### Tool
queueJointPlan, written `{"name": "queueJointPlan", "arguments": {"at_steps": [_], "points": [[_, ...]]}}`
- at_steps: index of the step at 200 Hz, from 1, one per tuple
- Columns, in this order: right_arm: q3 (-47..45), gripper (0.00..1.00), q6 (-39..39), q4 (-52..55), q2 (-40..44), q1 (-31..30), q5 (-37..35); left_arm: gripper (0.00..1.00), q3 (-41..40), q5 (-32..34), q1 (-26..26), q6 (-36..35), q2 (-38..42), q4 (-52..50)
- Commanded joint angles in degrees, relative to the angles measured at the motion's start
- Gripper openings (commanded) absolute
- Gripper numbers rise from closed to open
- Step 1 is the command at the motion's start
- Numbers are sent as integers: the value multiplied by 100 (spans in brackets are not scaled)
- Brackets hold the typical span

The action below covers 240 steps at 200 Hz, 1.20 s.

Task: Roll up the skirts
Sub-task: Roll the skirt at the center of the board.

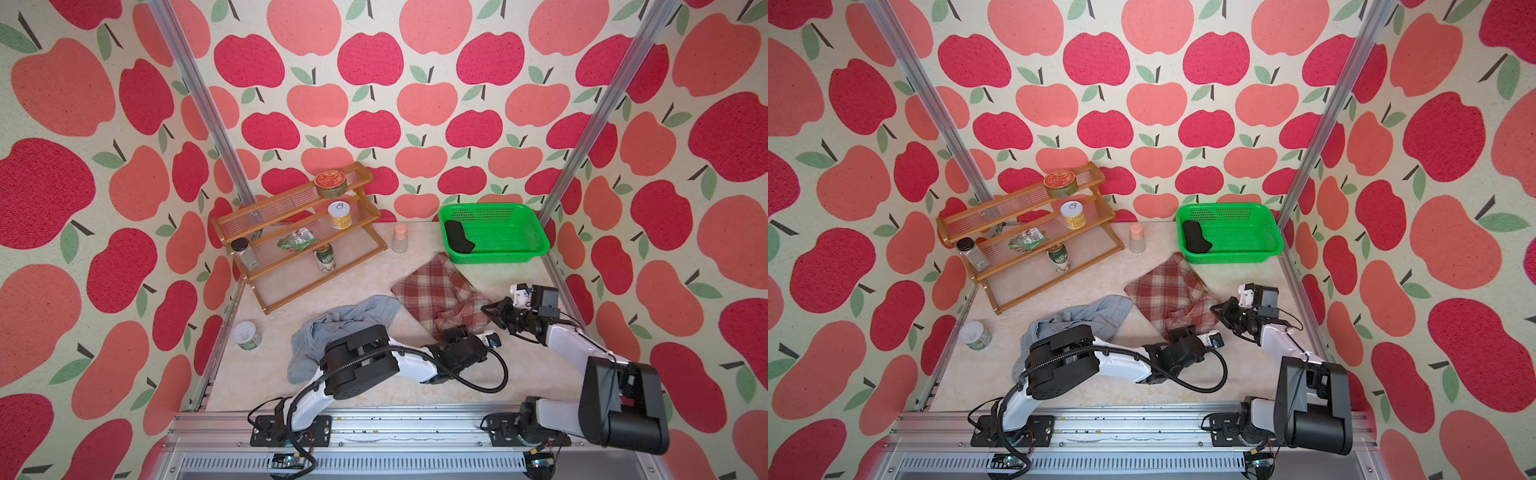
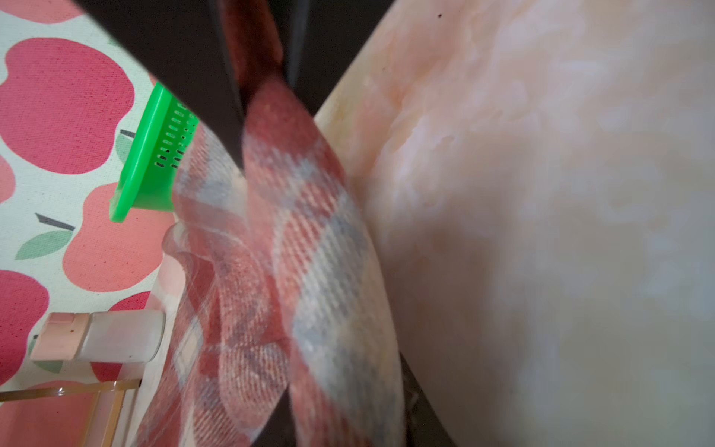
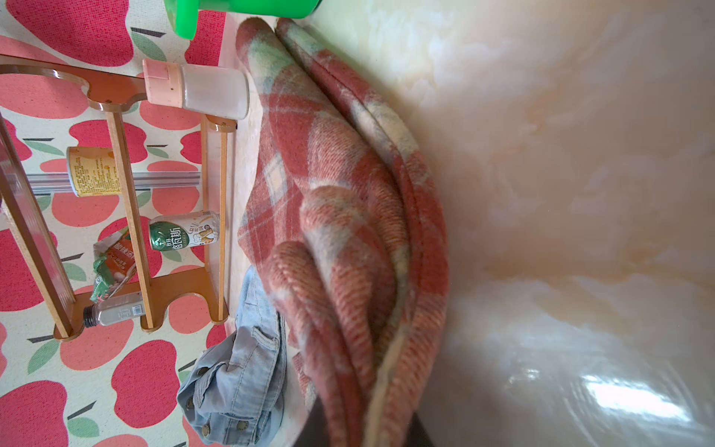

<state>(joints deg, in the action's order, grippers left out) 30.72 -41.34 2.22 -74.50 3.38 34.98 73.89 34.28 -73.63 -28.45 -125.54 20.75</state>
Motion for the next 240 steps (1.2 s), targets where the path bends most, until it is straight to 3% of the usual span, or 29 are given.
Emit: {"name": "queueJointPlan", "arguments": {"at_steps": [1,16,40,59,84,132,174,205,223,240], "points": [[140,6,217,185,-46,124,159,14,175,262,23,-78,-122,-605],[217,12,270,279,-49,234,250,11,231,-294,81,336,24,-1169],[346,50,350,531,89,440,295,11,383,-1636,367,1252,239,-2090],[337,63,349,685,367,527,155,10,684,-2612,630,1783,93,-2755],[341,67,541,1161,868,652,-118,10,778,-3268,839,2100,-24,-2973],[54,67,549,1439,1766,928,7,11,634,-5297,1616,3185,166,-2734],[-504,73,541,854,1627,770,448,12,407,-6955,2308,4111,134,-2014],[-678,74,618,507,1470,210,211,12,341,-7574,2613,4677,-116,-1555],[-845,74,493,55,1331,98,231,12,224,-7960,2809,5212,-237,-1048],[-940,73,351,-414,1048,52,334,12,379,-8088,2888,5338,-362,-1168]]}}
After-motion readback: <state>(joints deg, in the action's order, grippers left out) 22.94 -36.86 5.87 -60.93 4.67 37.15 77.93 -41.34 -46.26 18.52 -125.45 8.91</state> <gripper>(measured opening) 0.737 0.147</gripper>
